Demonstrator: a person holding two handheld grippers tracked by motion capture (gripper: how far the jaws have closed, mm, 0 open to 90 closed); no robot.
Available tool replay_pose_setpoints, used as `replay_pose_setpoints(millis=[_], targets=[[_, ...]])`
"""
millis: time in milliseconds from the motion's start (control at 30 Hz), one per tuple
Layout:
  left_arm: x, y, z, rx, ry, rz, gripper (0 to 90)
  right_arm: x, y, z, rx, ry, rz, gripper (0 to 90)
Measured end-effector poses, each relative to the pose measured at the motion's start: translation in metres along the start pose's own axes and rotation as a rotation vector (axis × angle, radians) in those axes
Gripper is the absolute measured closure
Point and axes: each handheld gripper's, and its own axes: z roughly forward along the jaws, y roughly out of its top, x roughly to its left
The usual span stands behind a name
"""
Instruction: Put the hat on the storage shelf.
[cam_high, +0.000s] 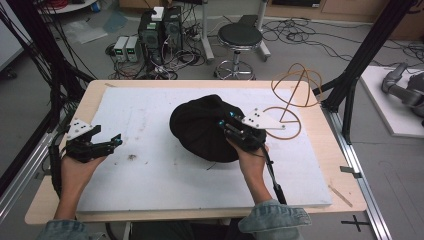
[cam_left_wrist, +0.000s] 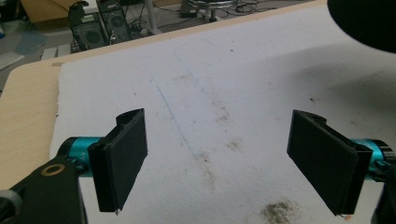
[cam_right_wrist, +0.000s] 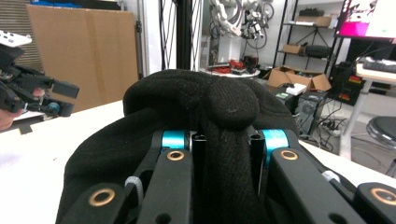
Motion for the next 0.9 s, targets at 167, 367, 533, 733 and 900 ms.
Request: replay_pose_setpoints(millis=[167,367,533,733,900], targets=[[0.0,0.0,-0.001,0.0,-0.002,0.002,20.5,-0.005,0.01,-0.006,-0.017,-0.008,-0.002,79.7],[0.0,0.0,-0.001,-0.002,0.001,-0.001,20.5,-0.011,0.021,-0.014,-0.036,-0.02,-0.009,79.5],[0.0,0.0,-0.001,-0.002,0.0,0.002,20.5,-0.016,0.033,-0.02,-0.052,-0.031,-0.026,79.4],[0.001,0.0,-0.001,-0.002,0.001,0.001,20.5,-0.02,0.046,-0.028,-0.072,-0.044,-0.027,79.4],[0.0,0.0,0.0,-0.001,-0.001,0.002,20.5,-0.023,0.057,-0.033,-0.088,-0.045,-0.035,79.3]])
